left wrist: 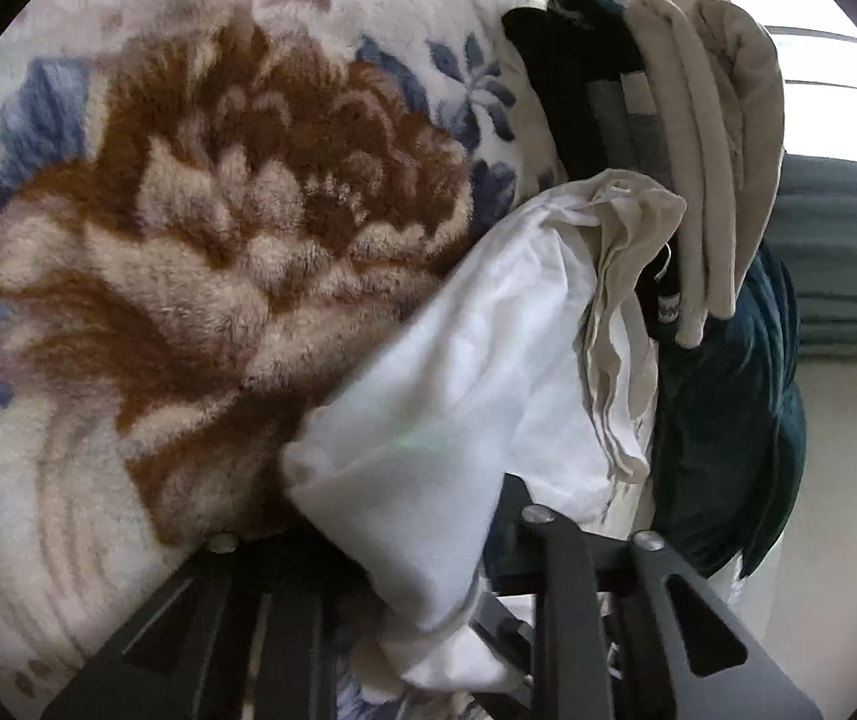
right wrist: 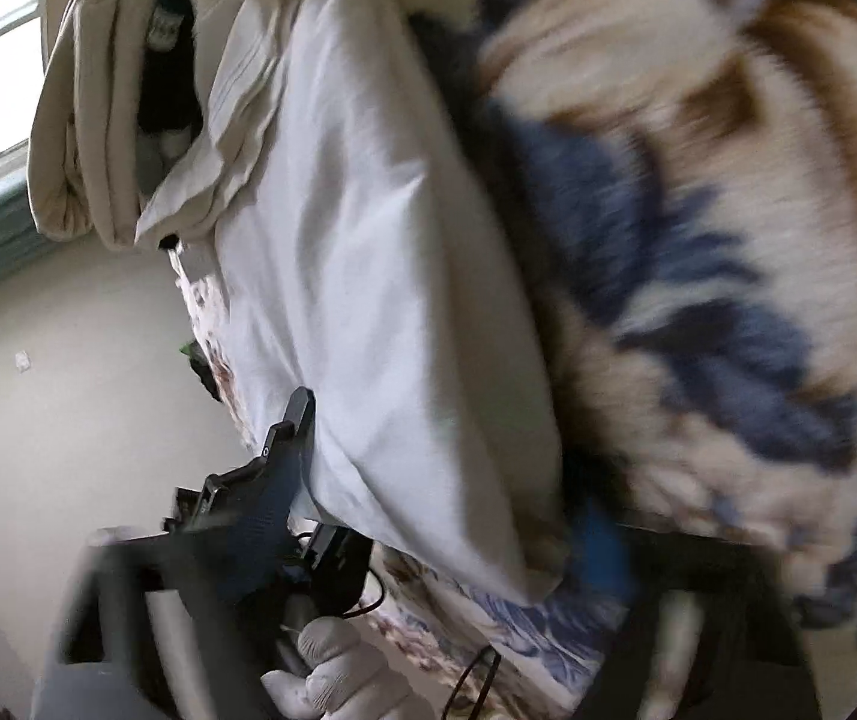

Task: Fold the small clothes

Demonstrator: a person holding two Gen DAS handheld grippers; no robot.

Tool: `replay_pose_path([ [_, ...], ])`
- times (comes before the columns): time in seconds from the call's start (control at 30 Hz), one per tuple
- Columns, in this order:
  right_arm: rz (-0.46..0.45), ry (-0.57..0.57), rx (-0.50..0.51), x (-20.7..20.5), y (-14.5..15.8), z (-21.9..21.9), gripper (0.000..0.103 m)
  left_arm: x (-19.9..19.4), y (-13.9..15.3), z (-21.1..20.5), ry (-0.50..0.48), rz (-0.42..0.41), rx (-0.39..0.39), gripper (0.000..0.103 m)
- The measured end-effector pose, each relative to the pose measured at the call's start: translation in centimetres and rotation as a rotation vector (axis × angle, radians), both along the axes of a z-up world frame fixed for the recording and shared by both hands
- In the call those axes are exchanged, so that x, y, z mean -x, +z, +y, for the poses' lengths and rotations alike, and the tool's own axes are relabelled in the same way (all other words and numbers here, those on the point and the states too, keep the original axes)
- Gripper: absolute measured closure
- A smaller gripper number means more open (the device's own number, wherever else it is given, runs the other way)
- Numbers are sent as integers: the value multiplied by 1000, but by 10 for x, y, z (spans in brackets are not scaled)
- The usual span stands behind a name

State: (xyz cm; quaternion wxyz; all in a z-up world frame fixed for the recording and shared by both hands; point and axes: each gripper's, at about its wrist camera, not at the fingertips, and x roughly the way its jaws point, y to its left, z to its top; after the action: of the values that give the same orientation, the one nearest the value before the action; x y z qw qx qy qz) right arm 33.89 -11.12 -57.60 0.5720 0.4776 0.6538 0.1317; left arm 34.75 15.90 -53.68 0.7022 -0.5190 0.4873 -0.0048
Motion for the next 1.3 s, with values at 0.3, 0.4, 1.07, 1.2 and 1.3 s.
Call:
replay_pose_path([
  [0.3,-5,58,35,75,44,32,94,86,30,29,-98,60,-21,88],
  [0.4,80,149,59,117,49,44,94,127,32,33,-194,155,-50,82],
  [1.07,24,-109,202,9,65,-45,68,-66,39,21,-342,192,92,46],
  [1.2,-66,-217,165,-16,74,-48,68,-102,41,14,-358,141,87,46],
  [1.3,-89,-290,129,-22,77,-58,68,-121,41,18,-343,115,88,46],
])
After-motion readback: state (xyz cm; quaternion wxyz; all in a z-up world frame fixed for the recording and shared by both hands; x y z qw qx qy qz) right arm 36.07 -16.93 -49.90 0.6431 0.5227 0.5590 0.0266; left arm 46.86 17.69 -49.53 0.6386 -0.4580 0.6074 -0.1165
